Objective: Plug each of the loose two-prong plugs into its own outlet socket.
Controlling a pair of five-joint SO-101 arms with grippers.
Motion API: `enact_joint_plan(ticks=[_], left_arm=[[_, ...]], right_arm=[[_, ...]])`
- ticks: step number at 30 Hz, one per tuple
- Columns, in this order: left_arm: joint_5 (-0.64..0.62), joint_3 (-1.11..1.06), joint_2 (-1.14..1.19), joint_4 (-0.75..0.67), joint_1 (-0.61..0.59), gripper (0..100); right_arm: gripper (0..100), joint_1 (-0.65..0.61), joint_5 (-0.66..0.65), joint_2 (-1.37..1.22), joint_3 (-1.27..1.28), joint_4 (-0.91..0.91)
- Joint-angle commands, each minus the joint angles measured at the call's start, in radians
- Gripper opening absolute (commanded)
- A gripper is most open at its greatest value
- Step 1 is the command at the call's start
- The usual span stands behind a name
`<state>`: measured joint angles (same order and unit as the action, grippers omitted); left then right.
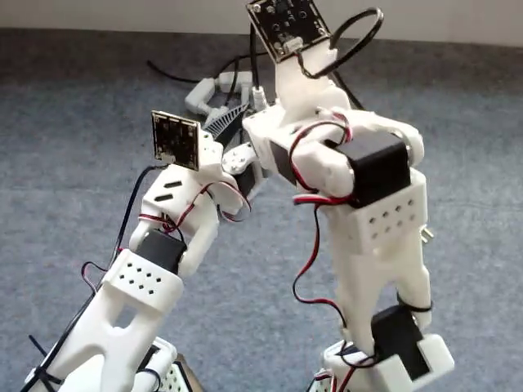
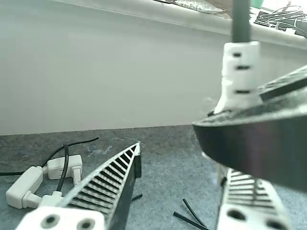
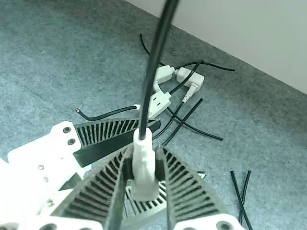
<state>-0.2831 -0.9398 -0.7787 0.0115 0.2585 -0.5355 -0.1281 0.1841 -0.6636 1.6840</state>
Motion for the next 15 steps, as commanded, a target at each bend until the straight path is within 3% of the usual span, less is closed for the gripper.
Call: enact_joint_plan(ticks=[1, 9, 15], left_arm=[[-0.003, 0.067, -0.004, -0.025, -0.028, 25], [-0.002, 0.067, -0.004, -0.023, -0.028, 25], [-0.002, 0.064, -0.012, -0.021, -0.022, 25]], right_arm=[[0.6, -0.015, -0.023, 0.113, 0.064, 0.022], [0.6, -0.012, -0.026, 0.194, 0.071, 0.016], [0.6, -0.010, -0.026, 0.150, 0.068, -0.140]])
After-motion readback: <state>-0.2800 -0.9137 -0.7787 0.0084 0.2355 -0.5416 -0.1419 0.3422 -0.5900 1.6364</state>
